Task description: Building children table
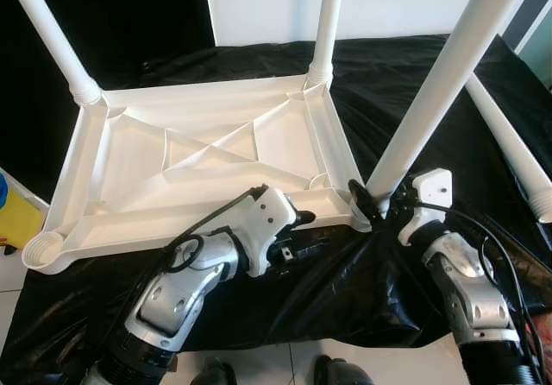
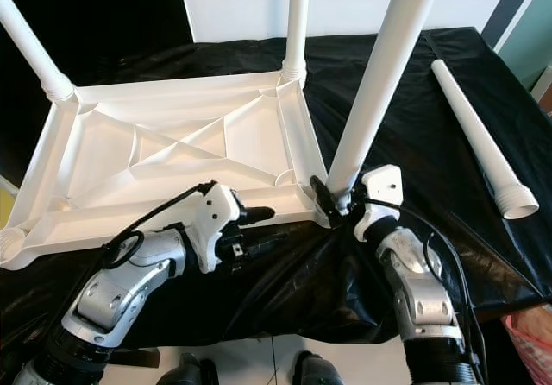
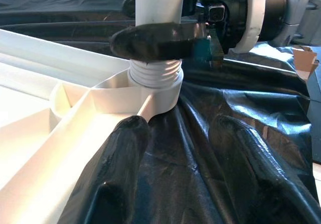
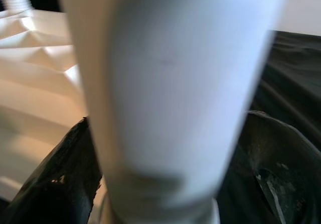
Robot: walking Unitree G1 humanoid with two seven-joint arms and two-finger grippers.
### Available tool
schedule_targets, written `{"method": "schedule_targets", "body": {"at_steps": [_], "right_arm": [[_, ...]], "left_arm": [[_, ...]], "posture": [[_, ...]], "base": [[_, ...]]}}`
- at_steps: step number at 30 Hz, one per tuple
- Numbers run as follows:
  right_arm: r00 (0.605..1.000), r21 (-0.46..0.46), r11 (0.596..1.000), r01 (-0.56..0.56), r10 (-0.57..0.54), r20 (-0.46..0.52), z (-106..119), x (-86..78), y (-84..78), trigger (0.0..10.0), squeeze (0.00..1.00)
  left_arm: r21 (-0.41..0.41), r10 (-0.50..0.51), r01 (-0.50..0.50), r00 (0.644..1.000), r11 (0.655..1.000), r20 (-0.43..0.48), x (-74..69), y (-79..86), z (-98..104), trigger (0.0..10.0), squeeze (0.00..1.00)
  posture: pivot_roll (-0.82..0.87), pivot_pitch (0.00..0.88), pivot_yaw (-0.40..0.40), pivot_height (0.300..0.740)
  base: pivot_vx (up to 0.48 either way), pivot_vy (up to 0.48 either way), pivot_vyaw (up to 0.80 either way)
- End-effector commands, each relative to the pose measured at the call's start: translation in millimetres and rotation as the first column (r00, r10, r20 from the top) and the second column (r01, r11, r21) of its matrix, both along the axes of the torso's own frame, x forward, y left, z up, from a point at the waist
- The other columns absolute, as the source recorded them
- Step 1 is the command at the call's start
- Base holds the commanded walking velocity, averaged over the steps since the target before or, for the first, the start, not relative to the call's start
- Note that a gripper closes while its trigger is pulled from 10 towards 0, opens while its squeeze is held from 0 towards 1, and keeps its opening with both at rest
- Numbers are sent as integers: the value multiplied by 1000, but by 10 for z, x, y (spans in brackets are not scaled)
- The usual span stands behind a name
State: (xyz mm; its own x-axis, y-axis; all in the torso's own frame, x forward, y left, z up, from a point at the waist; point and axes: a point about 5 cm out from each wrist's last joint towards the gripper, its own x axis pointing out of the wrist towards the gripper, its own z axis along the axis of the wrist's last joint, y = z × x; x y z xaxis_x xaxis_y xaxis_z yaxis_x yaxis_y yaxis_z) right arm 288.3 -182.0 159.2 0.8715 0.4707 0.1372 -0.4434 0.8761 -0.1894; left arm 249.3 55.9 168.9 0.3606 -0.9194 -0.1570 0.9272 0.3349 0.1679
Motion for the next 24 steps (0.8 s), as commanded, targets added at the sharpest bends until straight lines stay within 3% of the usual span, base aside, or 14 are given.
{"method": "schedule_targets", "body": {"at_steps": [1, 5, 6, 8, 9, 20, 21, 22, 23, 24], "right_arm": [[1000, -1, 1000, -28, 28, -8, -33, -8, 24, 10000, 0], [998, -23, 997, -68, 68, 2, -12, 40, 36, 10000, 0], [997, -29, 996, -80, 80, 4, -7, 62, 37, 6000, 0], [997, -29, 996, -80, 80, 4, -7, 62, 37, 6000, 0], [996, -34, 995, -93, 93, 3, -20, 83, 32, 0, 0], [995, -26, 995, -94, 93, -36, -148, 58, -15, 0, 0], [997, -28, 997, -72, 71, -41, -163, 51, -27, 4431, 0], [997, -28, 997, -72, 71, -41, -163, 51, -27, 4431, 0], [998, -13, 999, -40, 40, -55, -187, 43, -43, 10000, 0], [998, -13, 999, -40, 40, -55, -187, 43, -43, 10000, 0]], "left_arm": [[4, -14, 14, 1000, 1000, -3, -16, -6, -8, 10000, 0], [6, -21, 21, 1000, 1000, -5, -17, -9, -9, 10000, 0], [7, -24, 24, 1000, 1000, -4, -18, -12, -8, 10000, 0], [7, -24, 24, 1000, 1000, -4, -18, -12, -8, 10000, 0], [9, -26, 26, 1000, 1000, -3, -15, -14, -6, 10000, 0], [8, -25, 25, 1000, 1000, -5, -24, -7, -10, 10000, 0], [8, -25, 25, 1000, 1000, -6, -26, -7, -10, 10000, 0], [8, -25, 25, 1000, 1000, -6, -26, -7, -10, 10000, 0], [7, -27, 27, 1000, 1000, -8, -28, -9, -13, 10000, 0], [7, -27, 27, 1000, 1000, -8, -28, -9, -13, 10000, 0]], "posture": [[-70, 155, 44, 740], [-72, 154, 49, 740], [-71, 154, 49, 740], [-71, 154, 49, 740], [-67, 154, 48, 740], [-68, 153, 45, 740], [-72, 152, 46, 740], [-72, 152, 46, 740], [-72, 151, 45, 740], [-72, 151, 45, 740]], "base": [[0, 0, 0], [0, 0, 0], [0, 0, 0], [0, 0, 0], [0, 0, 0], [0, 0, 0], [0, 0, 0], [0, 0, 0], [0, 0, 0], [0, 0, 0]]}}
